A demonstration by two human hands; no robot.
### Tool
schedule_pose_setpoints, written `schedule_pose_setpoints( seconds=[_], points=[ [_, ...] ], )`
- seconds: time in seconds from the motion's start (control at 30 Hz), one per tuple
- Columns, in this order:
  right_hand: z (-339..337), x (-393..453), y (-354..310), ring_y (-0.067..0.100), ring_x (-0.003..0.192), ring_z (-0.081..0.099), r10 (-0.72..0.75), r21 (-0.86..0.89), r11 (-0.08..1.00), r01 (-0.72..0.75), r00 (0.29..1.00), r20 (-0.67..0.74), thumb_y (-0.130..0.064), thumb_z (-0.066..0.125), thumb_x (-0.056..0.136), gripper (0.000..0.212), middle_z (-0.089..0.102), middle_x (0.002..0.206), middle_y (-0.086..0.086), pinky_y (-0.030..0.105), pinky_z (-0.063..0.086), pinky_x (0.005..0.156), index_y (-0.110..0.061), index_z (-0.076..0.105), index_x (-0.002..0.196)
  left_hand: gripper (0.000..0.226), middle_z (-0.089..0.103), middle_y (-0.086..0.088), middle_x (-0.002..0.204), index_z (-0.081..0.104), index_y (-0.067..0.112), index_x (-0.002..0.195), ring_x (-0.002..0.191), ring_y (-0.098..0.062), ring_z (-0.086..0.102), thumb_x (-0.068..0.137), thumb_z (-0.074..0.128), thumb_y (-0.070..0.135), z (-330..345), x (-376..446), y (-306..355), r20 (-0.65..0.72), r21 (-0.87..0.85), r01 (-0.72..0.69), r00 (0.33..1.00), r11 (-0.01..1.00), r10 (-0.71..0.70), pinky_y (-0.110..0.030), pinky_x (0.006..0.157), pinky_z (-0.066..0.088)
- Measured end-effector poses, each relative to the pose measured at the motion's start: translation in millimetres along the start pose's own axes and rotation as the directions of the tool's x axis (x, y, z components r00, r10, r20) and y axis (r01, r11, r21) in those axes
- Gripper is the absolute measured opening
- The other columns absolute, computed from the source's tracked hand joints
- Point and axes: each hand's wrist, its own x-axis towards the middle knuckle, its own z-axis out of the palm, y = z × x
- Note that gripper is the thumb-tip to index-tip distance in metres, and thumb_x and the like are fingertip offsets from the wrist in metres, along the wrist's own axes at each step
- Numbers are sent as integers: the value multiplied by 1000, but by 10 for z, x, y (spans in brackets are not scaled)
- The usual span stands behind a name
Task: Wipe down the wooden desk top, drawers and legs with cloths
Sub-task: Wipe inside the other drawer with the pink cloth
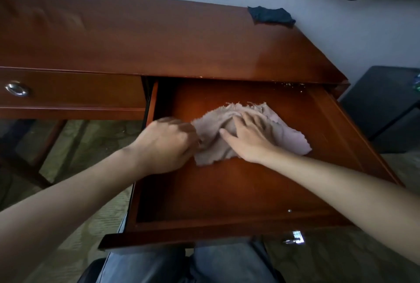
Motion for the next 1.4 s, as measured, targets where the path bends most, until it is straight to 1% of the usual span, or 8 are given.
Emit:
schedule_pose_setpoints(
  seconds=[0.17,0.37,0.5,0.63,0.8,0.93,1.1,1.4],
  points=[
    [20,546,-301,45,153,-13,204,42,978,-205,979,14,-91,7,79,111,-3,169,13,72,-10,114,-16,4,161,56,70,0,125,70,15,121,131,-20,56,91,29,38,201,52,-316,23,64,221,975,973,-223,-45,127,13],
    [204,87,-548,28,154,-24,-397,-138,904,404,915,75,-69,9,94,84,-16,170,6,57,-14,122,-22,-3,163,66,55,-11,151,55,6,145,145,-24,44,91,31,35,281,40,-309,-113,-208,311,934,927,-339,-35,126,11],
    [8,-178,-59,6,154,-18,-581,182,811,557,804,128,-55,42,82,79,0,171,-7,41,-17,123,-32,29,157,66,55,-8,152,56,7,145,147,-22,43,92,32,38,288,13,-283,-74,-166,299,946,940,-314,-32,126,5],
    [-45,-3,95,17,153,18,5,333,943,-3,1000,-7,-69,37,79,70,29,162,2,51,22,124,-21,51,128,66,56,-11,150,57,5,144,146,-26,45,97,30,42,316,12,-259,-56,-47,276,959,960,-278,-42,127,14],
    [129,530,-246,39,155,-3,195,1,981,-196,979,-59,-80,13,90,102,2,169,18,60,-2,123,-7,6,160,65,54,-13,152,55,4,146,148,-28,42,99,29,40,321,21,-243,-56,-39,298,952,954,-299,-43,128,16],
    [138,757,-721,38,156,3,-94,-94,992,89,994,-51,-67,22,97,87,9,169,15,59,3,124,-12,6,162,68,49,-12,156,51,4,148,151,-26,35,97,25,39,305,21,-260,-120,-179,339,924,924,-362,-32,126,9],
    [317,-335,-881,35,155,17,-651,-99,755,648,759,10,-61,37,93,83,28,164,19,54,13,125,-9,28,158,76,38,-10,164,40,6,156,156,-22,26,95,18,44,289,-2,-254,-119,-229,330,924,916,-363,-25,125,0],
    [-34,687,-93,34,157,-6,121,-78,989,-123,992,-33,-73,12,95,96,-3,170,17,54,-1,126,-7,-5,162,74,27,-3,169,31,12,161,158,-14,13,96,18,45,248,12,-242,-71,-253,333,930,909,-360,-20,123,-9]
  ],
)
